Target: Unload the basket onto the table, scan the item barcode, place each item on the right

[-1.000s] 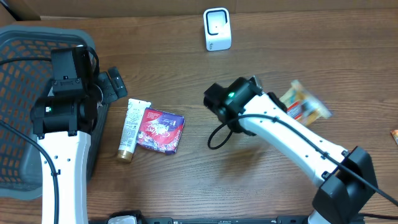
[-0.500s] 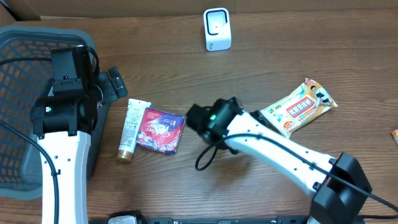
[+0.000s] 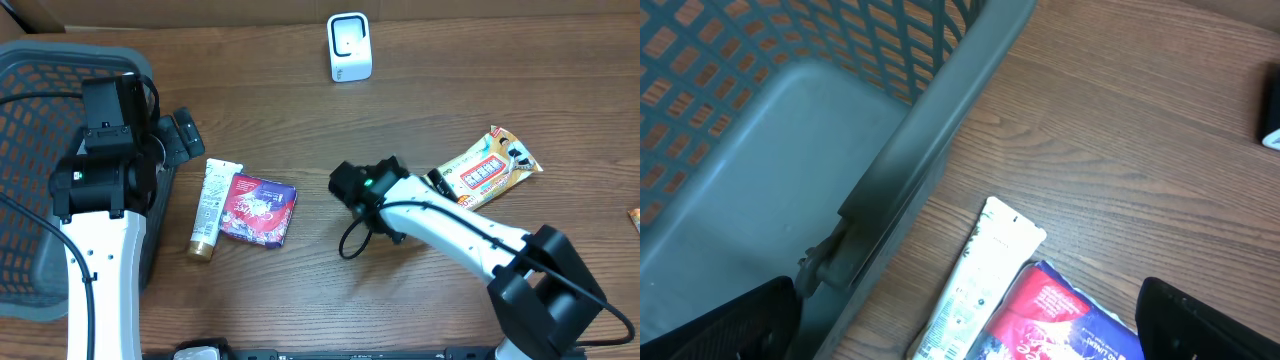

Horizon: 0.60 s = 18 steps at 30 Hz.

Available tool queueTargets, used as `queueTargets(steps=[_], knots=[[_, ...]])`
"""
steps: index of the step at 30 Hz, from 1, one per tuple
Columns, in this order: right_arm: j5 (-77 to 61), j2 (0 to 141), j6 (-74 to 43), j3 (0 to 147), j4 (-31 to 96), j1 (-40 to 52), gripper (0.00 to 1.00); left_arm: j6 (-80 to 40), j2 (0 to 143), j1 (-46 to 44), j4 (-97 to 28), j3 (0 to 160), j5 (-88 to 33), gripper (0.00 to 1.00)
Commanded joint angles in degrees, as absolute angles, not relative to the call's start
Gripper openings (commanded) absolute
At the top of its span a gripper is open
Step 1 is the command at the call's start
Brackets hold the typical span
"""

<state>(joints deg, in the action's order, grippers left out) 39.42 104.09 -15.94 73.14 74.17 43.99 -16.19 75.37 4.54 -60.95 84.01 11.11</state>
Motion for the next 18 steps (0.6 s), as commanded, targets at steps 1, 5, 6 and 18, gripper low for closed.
queueTargets(steps=[1, 5, 6, 18], knots=[[41.54, 105.47, -11.44, 72.77, 72.99, 40.05, 1.00, -16.75, 74.89, 4.49, -61.10, 84.75, 10.48, 1.00], [40.77, 106.65, -8.43, 72.77, 70.52, 35.86, 1.00, -16.75, 74.89, 4.49, -61.12, 84.75, 10.48, 1.00], [38.11, 106.69, -7.60, 72.77, 70.06, 35.09, 1.00, -16.73, 74.89, 4.49, -61.12, 84.75, 10.48, 1.00], [35.68, 107.31, -6.33, 68.18, 67.02, 33.26, 1.00, -16.73, 74.89, 4.49, -61.12, 84.75, 10.48, 1.00]])
